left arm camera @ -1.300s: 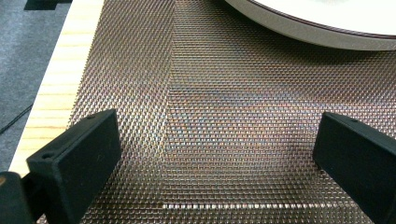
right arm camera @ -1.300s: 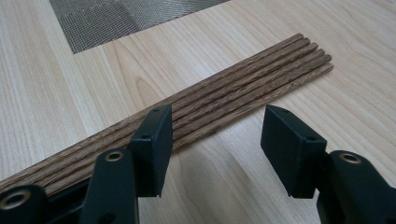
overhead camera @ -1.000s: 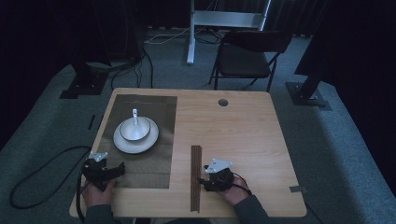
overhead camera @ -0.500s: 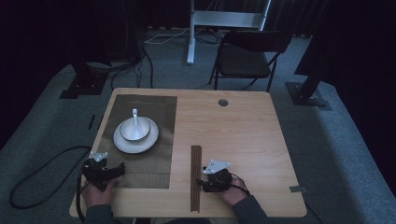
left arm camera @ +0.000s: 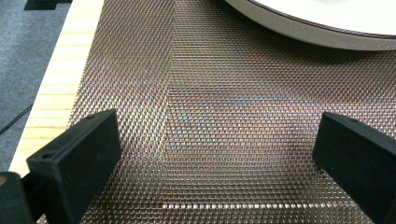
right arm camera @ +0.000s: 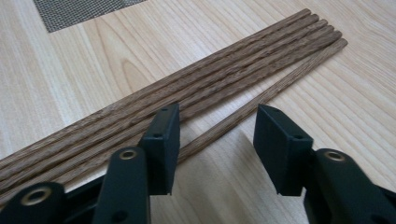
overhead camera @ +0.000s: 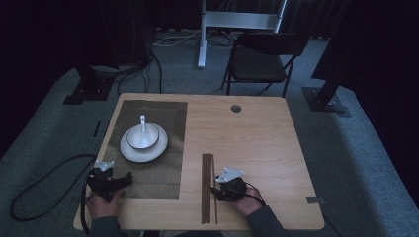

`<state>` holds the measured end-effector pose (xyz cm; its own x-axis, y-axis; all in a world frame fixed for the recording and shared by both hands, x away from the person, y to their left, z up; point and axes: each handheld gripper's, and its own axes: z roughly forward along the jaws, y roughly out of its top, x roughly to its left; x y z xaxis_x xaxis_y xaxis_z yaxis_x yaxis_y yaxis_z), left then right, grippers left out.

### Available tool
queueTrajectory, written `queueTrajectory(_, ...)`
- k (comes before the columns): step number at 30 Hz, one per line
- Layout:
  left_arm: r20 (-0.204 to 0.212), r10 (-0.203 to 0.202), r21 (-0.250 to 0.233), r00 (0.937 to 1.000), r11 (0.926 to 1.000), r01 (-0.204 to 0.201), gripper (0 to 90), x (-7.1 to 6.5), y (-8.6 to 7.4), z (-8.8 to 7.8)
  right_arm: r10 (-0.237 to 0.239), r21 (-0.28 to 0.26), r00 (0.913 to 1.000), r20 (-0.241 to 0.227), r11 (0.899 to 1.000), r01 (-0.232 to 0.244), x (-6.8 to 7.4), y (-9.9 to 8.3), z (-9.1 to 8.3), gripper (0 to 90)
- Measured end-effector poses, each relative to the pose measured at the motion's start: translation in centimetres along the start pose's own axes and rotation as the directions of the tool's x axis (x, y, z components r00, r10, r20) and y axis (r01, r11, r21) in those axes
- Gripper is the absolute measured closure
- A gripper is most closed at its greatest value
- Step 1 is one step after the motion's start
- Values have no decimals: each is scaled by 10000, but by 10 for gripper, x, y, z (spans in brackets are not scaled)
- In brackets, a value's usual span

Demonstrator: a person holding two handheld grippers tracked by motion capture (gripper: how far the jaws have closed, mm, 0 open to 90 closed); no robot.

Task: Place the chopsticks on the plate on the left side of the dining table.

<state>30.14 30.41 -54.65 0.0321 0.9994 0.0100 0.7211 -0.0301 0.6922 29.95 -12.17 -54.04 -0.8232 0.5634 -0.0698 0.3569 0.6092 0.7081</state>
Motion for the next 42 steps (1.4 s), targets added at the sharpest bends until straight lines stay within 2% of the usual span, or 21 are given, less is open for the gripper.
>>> queueTrajectory(6, -1, -1, -2, 10000, 10000, 1, 14, 0, 0, 0, 163, 11, 9995, 264, 9999, -163, -3, 0, 0, 598)
queueTrajectory(9, -1, 1, -1, 10000, 10000, -1, 15, 0, 0, 0, 402, 29, 9977, 542, 9992, -404, -7, -1, -1, 668)
queueTrajectory(12, -1, 0, -1, 10000, 10000, 0, 14, 0, 0, 0, 601, 42, 9955, 736, 9982, -606, -11, -2, -1, 691)
queueTrajectory(13, -1, 0, -1, 10000, 10000, 0, 14, 0, 0, 0, 764, 66, 9921, 998, 9970, -774, -14, -2, -2, 716)
queueTrajectory(16, -1, 2, 0, 10000, 10000, -2, 14, 0, 0, 0, 1056, 115, 9846, 1390, 9941, -1083, -19, -3, -3, 746)
queueTrajectory(18, -1, 0, 0, 10000, 10000, 0, 14, 0, 0, 0, 1331, 175, 9751, 1774, 9902, -1383, -24, -5, -4, 774)
queueTrajectory(22, 0, 1, 0, 10000, 10000, -1, 14, 0, 0, 0, 1689, 238, 9618, 2156, 9837, -1780, -32, -7, -6, 815)
queueTrajectory(25, -1, 1, 1, 10000, 10000, -1, 14, 0, 0, 0, 1737, 268, 9589, 2245, 9825, -1843, -34, -8, -7, 836)
queueTrajectory(32, -1, 0, 0, 10000, 10000, 0, 15, 0, 0, 0, 1846, 227, 9586, 2166, 9807, -1940, -36, -8, -7, 843)
queueTrajectory(36, 0, 2, 0, 10000, 10000, -2, 14, 0, 0, 0, 2066, 126, 9555, 2106, 9768, -2139, -39, -9, -7, 844)
queueTrajectory(38, -1, 0, -1, 10000, 10000, 0, 15, 0, 0, 0, 2274, 56, 9509, 2099, 9723, -2337, -41, -10, -8, 845)
queueTrajectory(42, -1, -1, 0, 10000, 10000, 1, 14, 0, 0, 0, 2244, -15, 9497, 2183, 9733, -2296, -42, -9, -9, 845)
